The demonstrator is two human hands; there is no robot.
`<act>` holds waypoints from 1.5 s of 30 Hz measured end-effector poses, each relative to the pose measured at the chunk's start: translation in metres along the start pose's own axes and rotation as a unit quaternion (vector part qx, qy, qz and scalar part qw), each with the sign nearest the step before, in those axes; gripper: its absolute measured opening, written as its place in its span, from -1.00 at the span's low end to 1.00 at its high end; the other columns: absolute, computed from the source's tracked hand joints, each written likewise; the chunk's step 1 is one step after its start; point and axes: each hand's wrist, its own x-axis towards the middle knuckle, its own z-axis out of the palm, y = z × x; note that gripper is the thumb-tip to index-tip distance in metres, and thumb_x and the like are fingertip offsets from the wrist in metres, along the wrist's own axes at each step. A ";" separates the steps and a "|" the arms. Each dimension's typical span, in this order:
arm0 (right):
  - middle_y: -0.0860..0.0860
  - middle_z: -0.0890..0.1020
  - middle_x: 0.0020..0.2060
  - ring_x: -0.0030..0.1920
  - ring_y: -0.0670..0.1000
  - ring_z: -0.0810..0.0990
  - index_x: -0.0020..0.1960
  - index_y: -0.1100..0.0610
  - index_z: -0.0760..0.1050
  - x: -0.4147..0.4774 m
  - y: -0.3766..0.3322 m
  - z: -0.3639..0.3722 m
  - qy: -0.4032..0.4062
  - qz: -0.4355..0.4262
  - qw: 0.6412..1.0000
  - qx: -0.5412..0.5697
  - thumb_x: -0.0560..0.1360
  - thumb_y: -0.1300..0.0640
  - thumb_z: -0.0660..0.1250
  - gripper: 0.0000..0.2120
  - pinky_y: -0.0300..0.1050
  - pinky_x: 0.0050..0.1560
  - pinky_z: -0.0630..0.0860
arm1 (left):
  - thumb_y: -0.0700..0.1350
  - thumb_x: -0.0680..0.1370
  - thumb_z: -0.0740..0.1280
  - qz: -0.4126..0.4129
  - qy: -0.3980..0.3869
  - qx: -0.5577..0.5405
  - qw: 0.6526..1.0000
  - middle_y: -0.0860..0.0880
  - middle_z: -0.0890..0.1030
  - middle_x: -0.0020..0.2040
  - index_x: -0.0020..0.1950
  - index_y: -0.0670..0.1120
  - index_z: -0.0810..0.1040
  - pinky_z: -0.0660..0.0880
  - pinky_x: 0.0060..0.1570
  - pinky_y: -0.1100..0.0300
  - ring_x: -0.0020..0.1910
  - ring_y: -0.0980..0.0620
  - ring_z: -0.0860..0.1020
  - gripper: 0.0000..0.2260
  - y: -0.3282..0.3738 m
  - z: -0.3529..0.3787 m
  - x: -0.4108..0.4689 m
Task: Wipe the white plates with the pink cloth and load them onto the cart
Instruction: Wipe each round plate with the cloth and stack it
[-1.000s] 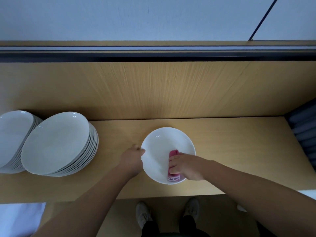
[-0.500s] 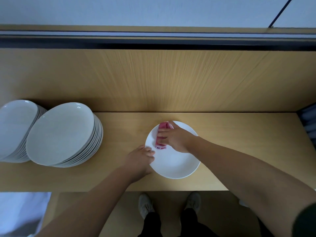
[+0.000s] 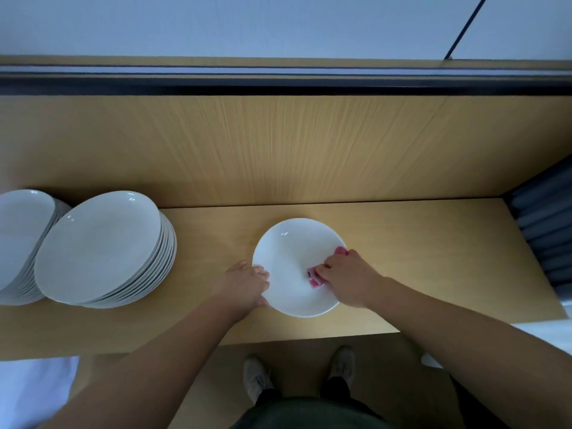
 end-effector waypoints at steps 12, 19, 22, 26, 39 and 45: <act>-0.01 0.48 -0.09 -0.06 0.07 0.46 -0.03 0.02 0.37 -0.033 -0.036 -0.003 0.003 -0.102 0.993 0.058 0.50 0.24 0.23 -0.85 -0.06 -0.08 0.31 | 0.14 0.62 0.13 0.017 0.008 0.045 0.999 0.02 0.51 0.21 0.25 -0.07 0.52 0.30 0.26 0.10 0.27 0.02 0.41 -0.62 0.001 -0.003 0.001; -0.05 0.52 -0.14 -0.12 0.06 0.48 -0.08 0.02 0.44 -0.045 0.006 -0.018 0.036 -0.022 0.972 0.230 0.46 0.25 0.16 -0.84 -0.04 -0.10 0.48 | 0.22 0.51 0.23 -0.027 0.058 -0.044 0.997 0.05 0.51 0.28 0.22 0.02 0.55 0.09 0.42 0.13 0.35 0.05 0.35 -0.59 0.016 -0.009 -0.009; -0.14 0.47 -0.25 -0.15 0.01 0.44 -0.16 0.04 0.39 -0.052 0.033 -0.022 0.091 0.027 0.957 0.274 0.50 0.24 0.15 -0.87 -0.07 -0.15 0.41 | 0.22 0.51 0.22 -0.019 0.062 -0.063 0.996 0.02 0.43 0.36 0.35 -0.02 0.43 0.13 0.41 0.11 0.38 0.01 0.32 -0.50 0.039 -0.019 -0.008; -0.16 0.47 -0.31 -0.19 0.00 0.44 -0.18 0.05 0.38 -0.059 0.057 -0.021 0.125 0.064 0.934 0.329 0.54 0.22 0.15 -0.85 -0.06 -0.20 0.40 | 0.22 0.55 0.15 -0.030 0.075 -0.082 0.993 -0.06 0.35 0.43 0.35 -0.08 0.37 0.24 0.35 0.02 0.39 -0.06 0.31 -0.50 0.085 -0.025 0.014; -0.14 0.47 -0.31 -0.24 -0.03 0.43 -0.12 0.02 0.44 -0.071 0.100 -0.018 0.144 0.016 0.931 0.334 0.54 0.19 0.18 -0.88 -0.06 -0.24 0.40 | -0.26 0.62 0.16 -0.143 0.016 -0.041 0.989 -0.25 0.06 0.55 0.54 -0.23 0.09 0.27 0.39 -0.19 0.51 -0.26 0.12 -0.50 0.154 -0.030 0.049; -0.12 0.48 -0.33 -0.28 -0.04 0.44 -0.17 -0.03 0.40 -0.071 0.114 -0.034 0.175 -0.009 0.923 0.342 0.53 0.18 0.21 -0.85 -0.02 -0.25 0.44 | -0.27 0.62 0.15 -0.184 0.067 -0.100 0.976 -0.14 0.47 0.32 0.47 -0.14 0.24 0.48 0.18 0.01 0.22 -0.10 0.52 -0.59 0.150 -0.070 0.026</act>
